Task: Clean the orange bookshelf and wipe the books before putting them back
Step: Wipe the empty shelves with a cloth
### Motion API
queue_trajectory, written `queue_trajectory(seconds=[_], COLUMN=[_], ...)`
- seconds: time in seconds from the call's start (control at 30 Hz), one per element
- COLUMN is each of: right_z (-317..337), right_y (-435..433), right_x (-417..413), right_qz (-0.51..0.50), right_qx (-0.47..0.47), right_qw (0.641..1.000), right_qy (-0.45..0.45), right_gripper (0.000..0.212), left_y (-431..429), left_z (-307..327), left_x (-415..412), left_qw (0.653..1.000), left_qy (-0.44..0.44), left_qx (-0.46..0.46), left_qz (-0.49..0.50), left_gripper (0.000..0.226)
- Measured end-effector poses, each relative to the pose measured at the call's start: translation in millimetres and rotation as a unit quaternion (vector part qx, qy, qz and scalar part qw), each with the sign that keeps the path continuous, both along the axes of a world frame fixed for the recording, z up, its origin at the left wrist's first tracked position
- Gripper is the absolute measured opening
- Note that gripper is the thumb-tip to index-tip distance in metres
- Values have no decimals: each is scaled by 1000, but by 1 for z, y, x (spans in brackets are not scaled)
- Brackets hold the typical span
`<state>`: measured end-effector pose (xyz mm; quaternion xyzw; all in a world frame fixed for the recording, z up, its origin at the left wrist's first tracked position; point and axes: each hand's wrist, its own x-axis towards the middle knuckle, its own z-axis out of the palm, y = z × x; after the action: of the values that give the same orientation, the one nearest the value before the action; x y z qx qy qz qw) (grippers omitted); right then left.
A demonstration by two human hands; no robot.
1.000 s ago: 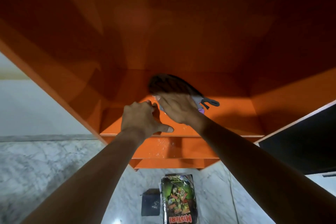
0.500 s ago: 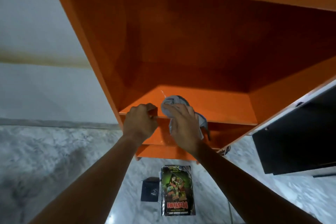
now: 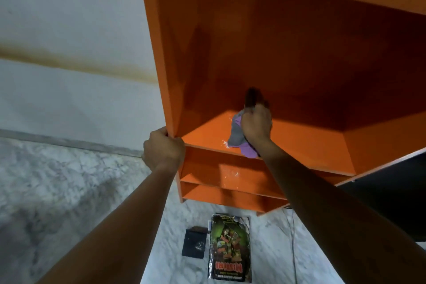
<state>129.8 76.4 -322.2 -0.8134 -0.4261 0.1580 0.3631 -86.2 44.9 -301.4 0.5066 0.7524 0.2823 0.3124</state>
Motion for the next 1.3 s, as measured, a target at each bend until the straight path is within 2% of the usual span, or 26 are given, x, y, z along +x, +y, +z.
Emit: queue_trajectory(seconds=[0.07,0.1,0.17,0.2,0.27,0.43,0.5,0.6,0.73,0.8,0.87,0.93,1.1,1.2,1.3], right_z=[-17,-24,-27,-26,-23,-19,-19,-12,-10,-9,-9,-18,-24,-28,-30], right_y=[9,13,29,37,57,104,112,112,90,68,40,22,-25,-51,-68], right_x=[0,-2,-9,-12,-19,-40,-55,-68,-70,-73,-78,-79,-87,-87,-79], right_qz=[13,26,65,84,121,210,271,294,295,279,317,375,385,412,419], right_qx=[-148,-179,-164,-140,-121,-124,-75,-27,-103,-122,-66,2,55,88,52], right_qw=[978,962,945,945,950,943,935,938,928,925,904,859,867,852,847], right_qy=[-144,-207,-274,-283,-263,-227,-215,-180,-205,-226,-280,-349,-311,-310,-322], right_gripper=[51,60,75,74,63,56,54,52,55,49,47,46,21,37,49], left_y=[2,3,10,12,18,22,22,23,23,24,22,21,15,7,-12], left_z=[-5,-7,-10,-11,-14,-21,-24,-27,-27,-26,-24,-23,-20,-19,-27], left_x=[-5,-8,-15,-17,-24,-29,-30,-31,-33,-34,-33,-33,-33,-33,-30], left_qw=[1000,999,998,997,995,993,991,990,988,989,989,989,990,988,984], left_qy=[5,1,-5,-3,6,-4,-9,-15,-7,1,12,22,31,63,99], left_qx=[17,24,33,35,45,56,64,77,81,78,73,72,68,67,87], left_qz=[-16,-29,-50,-64,-89,-108,-113,-118,-128,-129,-127,-124,-123,-120,-118], left_gripper=[14,11,11,12,12,15,16,20,18,18,22,24,24,28,32])
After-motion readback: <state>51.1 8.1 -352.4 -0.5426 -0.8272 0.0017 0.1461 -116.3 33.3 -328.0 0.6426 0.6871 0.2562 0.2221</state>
